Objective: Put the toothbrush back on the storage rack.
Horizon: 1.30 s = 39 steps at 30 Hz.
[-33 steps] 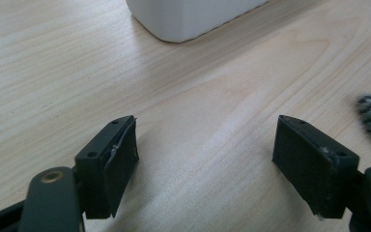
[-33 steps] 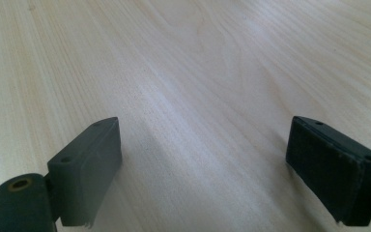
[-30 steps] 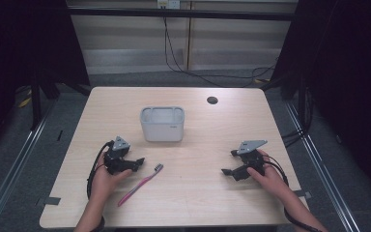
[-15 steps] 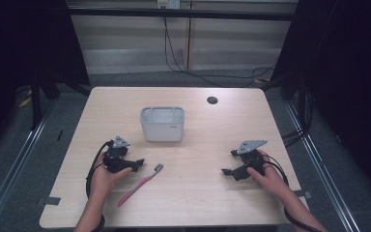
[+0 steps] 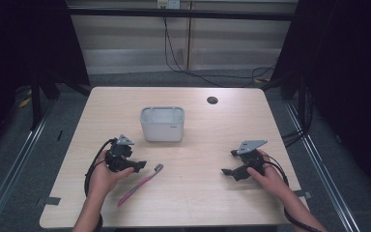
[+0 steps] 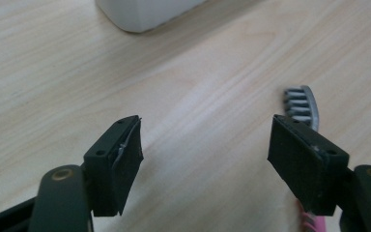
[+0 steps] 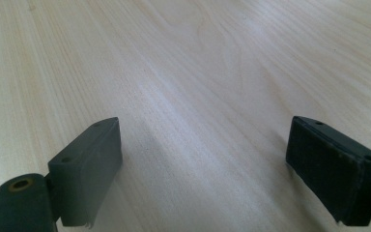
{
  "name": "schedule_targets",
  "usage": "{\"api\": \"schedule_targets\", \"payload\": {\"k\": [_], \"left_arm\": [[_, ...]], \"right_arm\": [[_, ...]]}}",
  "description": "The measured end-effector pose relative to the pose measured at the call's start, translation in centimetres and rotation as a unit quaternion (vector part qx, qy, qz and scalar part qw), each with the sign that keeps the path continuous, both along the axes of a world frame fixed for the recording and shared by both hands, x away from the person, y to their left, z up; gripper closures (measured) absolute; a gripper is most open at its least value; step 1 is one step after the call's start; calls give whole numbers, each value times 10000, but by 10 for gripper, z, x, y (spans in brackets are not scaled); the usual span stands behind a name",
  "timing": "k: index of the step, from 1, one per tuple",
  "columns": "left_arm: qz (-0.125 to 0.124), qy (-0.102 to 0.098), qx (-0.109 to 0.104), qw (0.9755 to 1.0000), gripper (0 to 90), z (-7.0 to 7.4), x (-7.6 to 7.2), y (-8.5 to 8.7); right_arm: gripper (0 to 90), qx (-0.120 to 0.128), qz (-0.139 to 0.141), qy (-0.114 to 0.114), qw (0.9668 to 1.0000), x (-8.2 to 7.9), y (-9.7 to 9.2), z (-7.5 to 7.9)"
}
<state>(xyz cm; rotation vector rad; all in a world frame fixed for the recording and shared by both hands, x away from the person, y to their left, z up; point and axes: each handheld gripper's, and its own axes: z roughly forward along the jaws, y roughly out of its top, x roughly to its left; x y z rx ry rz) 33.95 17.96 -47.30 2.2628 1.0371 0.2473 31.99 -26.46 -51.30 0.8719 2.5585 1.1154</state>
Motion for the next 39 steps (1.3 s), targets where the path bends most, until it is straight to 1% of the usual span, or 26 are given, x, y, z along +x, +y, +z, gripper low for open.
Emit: {"api": "schedule_targets", "payload": {"k": [1, 3, 4, 5, 6, 7, 8, 9, 10, 11, 14, 16, 17, 18, 19, 20, 24, 30, 39], "left_arm": [[-89, 89, 40, 9999, 285, 1, 0, 0], [-136, 133, 159, 9997, 293, 3, 0, -2], [-126, 168, 193, 9996, 296, 3, 0, -3], [-179, 227, 233, 9993, 295, 3, 0, -4], [-179, 227, 233, 9993, 298, 3, 0, -4], [-240, 369, 262, 9987, 306, 4, -1, -7], [-240, 369, 262, 9987, 314, 4, -1, -7], [-293, 442, 339, 9980, 320, 6, -1, -11], [-293, 442, 339, 9980, 324, 6, -1, -11], [-317, 516, 359, 9975, 333, 8, -2, -14], [-357, 645, 437, 9963, 347, 10, -2, -19], [-383, 669, 477, 9959, 352, 10, -1, -20], [-416, 733, 532, 9950, 358, 9, -2, -23], [-389, 786, 519, 9948, 359, 9, -3, -26], [-389, 786, 519, 9948, 362, 9, -3, -26], [-448, 813, 567, 9941, 365, 9, -3, -29], [-520, 880, 635, 9927, 372, 12, -3, -33], [-552, 1013, 707, 9908, 378, 15, -2, -39], [-631, 1147, 816, 9880, 402, 15, -1, -46]], "right_arm": [[123, 0, -1, 0, 10000, 0, 0, 0], [123, 2, 0, 0, 10000, 0, 0, 0], [123, 9, -12, 9, 10000, 0, 0, 0], [123, 1, 0, 2, 10000, 0, 0, 0], [123, 0, 1, 0, 10000, 0, 0, 0], [123, 0, 1, 0, 10000, 0, 0, 0], [123, 1, 0, 1, 10000, 0, 0, 0], [123, 0, 0, 0, 10000, 0, 0, 0], [122, -1, 1, 1, 10000, 0, 0, 0], [123, -1, 1, 0, 10000, 0, 0, 0], [123, 0, 0, 1, 10000, 0, 0, 0], [123, 0, 1, 1, 10000, 0, 0, 0], [123, 0, 0, 1, 10000, 0, 0, 0], [123, 0, 0, 0, 10000, 0, 0, 0], [123, 0, 1, 1, 10000, 0, 0, 0], [123, -1, 0, 1, 10000, 0, 0, 0], [123, 0, 0, 1, 10000, 0, 0, 0], [123, 1, 1, 2, 10000, 0, 0, 0], [123, -1, 1, 0, 10000, 0, 0, 0]]}}
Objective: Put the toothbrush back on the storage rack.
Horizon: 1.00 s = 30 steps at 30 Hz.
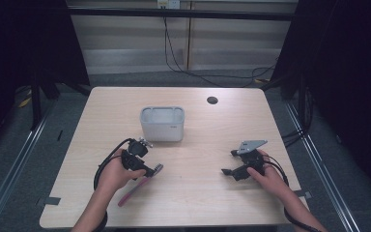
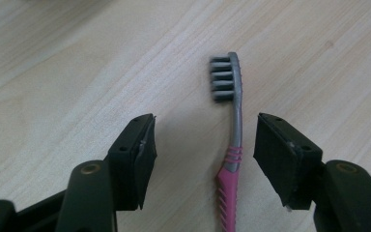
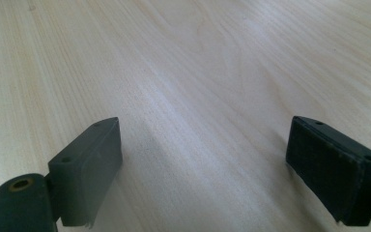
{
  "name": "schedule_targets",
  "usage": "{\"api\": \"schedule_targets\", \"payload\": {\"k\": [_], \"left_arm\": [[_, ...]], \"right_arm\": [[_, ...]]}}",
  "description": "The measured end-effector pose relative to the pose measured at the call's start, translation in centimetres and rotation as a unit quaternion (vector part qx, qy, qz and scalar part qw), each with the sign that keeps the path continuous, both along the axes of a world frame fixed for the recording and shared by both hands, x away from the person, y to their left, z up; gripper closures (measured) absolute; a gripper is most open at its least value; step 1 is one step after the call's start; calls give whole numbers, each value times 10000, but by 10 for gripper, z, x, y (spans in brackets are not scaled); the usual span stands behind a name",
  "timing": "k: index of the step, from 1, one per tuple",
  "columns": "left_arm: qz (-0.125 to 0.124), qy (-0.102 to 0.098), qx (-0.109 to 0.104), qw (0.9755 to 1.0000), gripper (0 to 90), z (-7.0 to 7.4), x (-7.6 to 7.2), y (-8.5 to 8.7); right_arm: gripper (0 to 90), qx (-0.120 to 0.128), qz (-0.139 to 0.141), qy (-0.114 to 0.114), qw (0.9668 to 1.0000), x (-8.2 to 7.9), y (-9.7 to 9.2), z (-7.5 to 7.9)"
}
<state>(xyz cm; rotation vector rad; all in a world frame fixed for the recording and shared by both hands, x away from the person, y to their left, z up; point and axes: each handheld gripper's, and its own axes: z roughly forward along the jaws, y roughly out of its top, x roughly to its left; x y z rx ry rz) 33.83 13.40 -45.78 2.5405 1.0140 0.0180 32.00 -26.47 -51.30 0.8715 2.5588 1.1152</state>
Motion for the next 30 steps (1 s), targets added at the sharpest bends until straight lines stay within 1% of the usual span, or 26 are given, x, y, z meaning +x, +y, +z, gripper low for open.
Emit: {"api": "schedule_targets", "payload": {"k": [2, 8, 17, 21, 23, 25, 26, 30], "left_arm": [[-6, 3, 2, 10000, 408, 0, 0, -1], [-53, 117, 116, 9999, 434, 1, 0, -5], [-98, 134, 211, 9996, 459, 0, 0, -11], [-100, 148, 260, 9995, 489, 1, 1, -14], [-132, 191, 286, 9993, 505, 0, 2, -16], [-126, 193, 290, 9993, 510, 0, 1, -16], [-143, 247, 311, 9991, 514, -2, 1, -18], [-171, 307, 340, 9988, 539, -4, 3, -20]], "right_arm": [[123, -1, -1, 0, 10000, 0, 0, 0], [123, 3, 9, -12, 10000, 0, 0, 0], [122, 2, 10, -11, 10000, 0, 0, 0], [123, 3, 8, -10, 10000, 0, 0, 0], [123, 3, 7, -10, 10000, 0, 0, 0], [123, 3, 8, -11, 10000, 0, 0, 0], [123, 3, 8, -10, 10000, 0, 0, 0], [123, 3, 9, -10, 10000, 0, 0, 0]]}}
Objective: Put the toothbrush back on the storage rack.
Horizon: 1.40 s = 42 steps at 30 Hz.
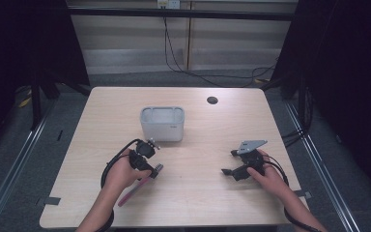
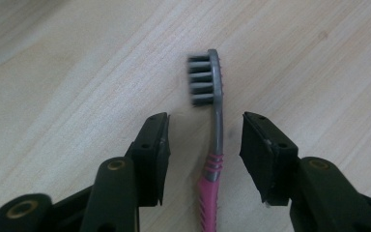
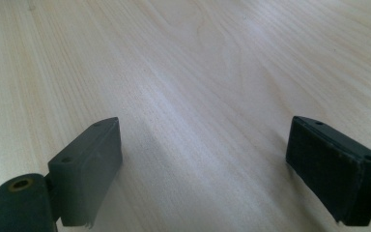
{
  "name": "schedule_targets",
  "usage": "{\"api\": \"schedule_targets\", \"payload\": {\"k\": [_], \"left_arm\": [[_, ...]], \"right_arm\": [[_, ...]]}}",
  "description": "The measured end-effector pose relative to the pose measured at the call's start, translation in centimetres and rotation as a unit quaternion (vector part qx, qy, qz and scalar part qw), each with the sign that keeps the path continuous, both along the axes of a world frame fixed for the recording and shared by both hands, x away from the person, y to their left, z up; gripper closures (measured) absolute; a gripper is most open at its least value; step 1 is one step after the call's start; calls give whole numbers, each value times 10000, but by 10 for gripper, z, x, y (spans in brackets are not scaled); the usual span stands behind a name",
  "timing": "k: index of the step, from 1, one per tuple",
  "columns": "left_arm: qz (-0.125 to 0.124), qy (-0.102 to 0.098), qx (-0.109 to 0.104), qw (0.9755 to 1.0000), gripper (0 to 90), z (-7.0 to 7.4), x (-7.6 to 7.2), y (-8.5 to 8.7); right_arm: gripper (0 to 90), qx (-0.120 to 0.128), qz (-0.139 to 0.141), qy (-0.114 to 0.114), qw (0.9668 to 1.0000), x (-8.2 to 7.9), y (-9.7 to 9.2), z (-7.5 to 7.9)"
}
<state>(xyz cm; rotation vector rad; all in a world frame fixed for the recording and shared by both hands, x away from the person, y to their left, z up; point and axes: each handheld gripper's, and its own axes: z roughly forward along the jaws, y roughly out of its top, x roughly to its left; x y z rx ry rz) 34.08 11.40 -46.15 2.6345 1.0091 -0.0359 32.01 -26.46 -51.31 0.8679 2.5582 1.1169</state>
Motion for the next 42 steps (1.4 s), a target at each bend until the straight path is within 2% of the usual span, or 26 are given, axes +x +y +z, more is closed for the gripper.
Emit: {"api": "schedule_targets", "payload": {"k": [10, 21, 23, 26, 28, 33, 34, 35, 36, 38, 42], "left_arm": [[-21, 20, 34, 10000, 623, -3, 1, -3], [-92, 67, 230, 9997, 707, -5, 3, -7], [-161, 36, 357, 9992, 773, -5, 2, -9], [-154, 23, 431, 9989, 845, -5, 2, -11], [-123, 48, 396, 9991, 854, -5, 3, -11], [-110, -66, 348, 9993, 859, -5, 3, -10], [-42, -91, 253, 9996, 859, -3, 3, -9], [-42, -91, 253, 9996, 859, -3, 3, -9], [43, -144, 125, 9998, 859, 1, 4, -7], [51, -178, -21, 9998, 859, 7, 4, -6], [80, -239, -140, 9996, 860, 12, 4, -3]], "right_arm": [[123, 0, -1, 1, 10000, 0, 0, 0], [123, 0, 0, -1, 10000, 0, 0, 0], [123, -1, 1, -1, 10000, 0, 0, 0], [123, 0, 1, 0, 10000, 0, 0, 0], [123, 0, -1, -1, 10000, 0, 0, 0], [123, 1, -2, 4, 10000, 0, 0, 0], [123, 0, 1, -1, 10000, 0, 0, 0], [123, 0, 1, -1, 10000, 0, 0, 0], [123, 0, 1, -1, 10000, 0, 0, 0], [123, 0, 1, 0, 10000, 0, 0, 0], [123, 0, 1, 0, 10000, 0, 0, 0]]}}
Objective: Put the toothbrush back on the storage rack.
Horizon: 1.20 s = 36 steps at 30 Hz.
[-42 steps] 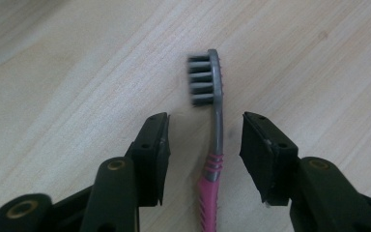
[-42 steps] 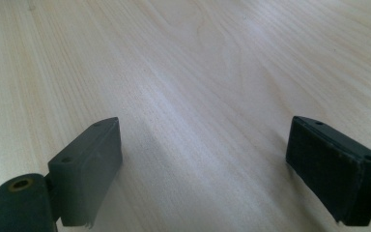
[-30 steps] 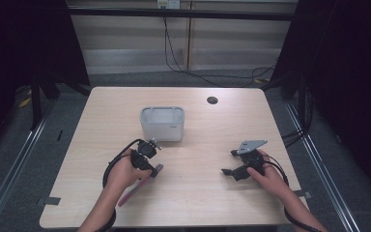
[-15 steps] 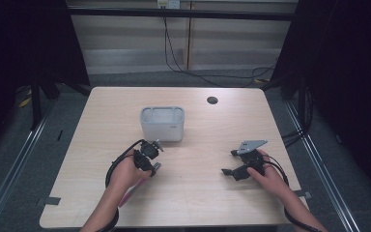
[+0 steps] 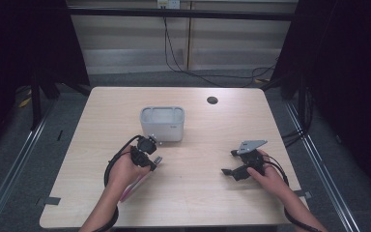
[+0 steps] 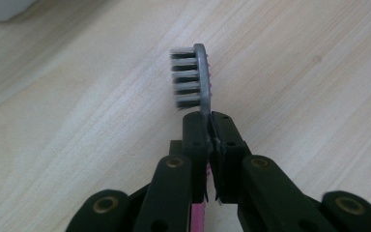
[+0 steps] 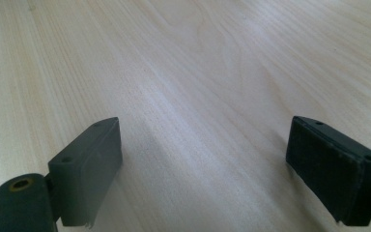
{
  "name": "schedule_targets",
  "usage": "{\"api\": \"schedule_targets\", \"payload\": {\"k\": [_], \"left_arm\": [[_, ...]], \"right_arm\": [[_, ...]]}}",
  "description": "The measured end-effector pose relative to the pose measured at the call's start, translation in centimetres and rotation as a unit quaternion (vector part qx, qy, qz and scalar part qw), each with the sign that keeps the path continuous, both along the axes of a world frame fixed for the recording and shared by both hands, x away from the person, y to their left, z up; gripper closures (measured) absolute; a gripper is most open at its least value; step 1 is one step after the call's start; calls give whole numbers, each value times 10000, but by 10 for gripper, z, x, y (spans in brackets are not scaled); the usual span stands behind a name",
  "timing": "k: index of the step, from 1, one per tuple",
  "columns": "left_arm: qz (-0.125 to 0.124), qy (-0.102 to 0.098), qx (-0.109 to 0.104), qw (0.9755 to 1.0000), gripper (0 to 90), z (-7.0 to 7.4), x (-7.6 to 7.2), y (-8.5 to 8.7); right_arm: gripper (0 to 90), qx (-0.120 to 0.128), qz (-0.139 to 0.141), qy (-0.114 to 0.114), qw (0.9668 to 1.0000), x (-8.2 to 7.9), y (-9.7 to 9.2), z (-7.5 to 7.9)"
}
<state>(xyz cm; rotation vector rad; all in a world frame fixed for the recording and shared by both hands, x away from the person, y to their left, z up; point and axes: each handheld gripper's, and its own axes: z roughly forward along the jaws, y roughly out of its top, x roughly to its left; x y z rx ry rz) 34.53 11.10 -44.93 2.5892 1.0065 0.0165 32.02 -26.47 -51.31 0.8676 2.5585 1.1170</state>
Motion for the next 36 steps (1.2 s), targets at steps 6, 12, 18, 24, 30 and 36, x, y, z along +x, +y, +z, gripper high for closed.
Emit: {"api": "schedule_targets", "payload": {"k": [6, 12, 18, 24, 30, 36], "left_arm": [[119, -45, -328, 9994, 860, 11, 1, 5], [242, -130, -496, 9984, 861, 20, 2, 11], [287, -286, -677, 9969, 860, 29, 3, 17], [390, -527, -951, 9933, 860, 40, 2, 21], [522, -820, -1162, 9885, 860, 50, 3, 27], [715, -1036, -1327, 9831, 860, 57, 5, 31]], "right_arm": [[123, -1, -2, -1, 10000, 0, 0, 0], [123, -2, 1, -4, 10000, 0, 0, 0], [123, -3, -11, 11, 10000, 0, 0, 0], [122, -4, -11, 11, 10000, 0, 0, 0], [123, -3, -10, 10, 10000, 0, 0, 0], [123, -3, -11, 11, 10000, 0, 0, 0]]}}
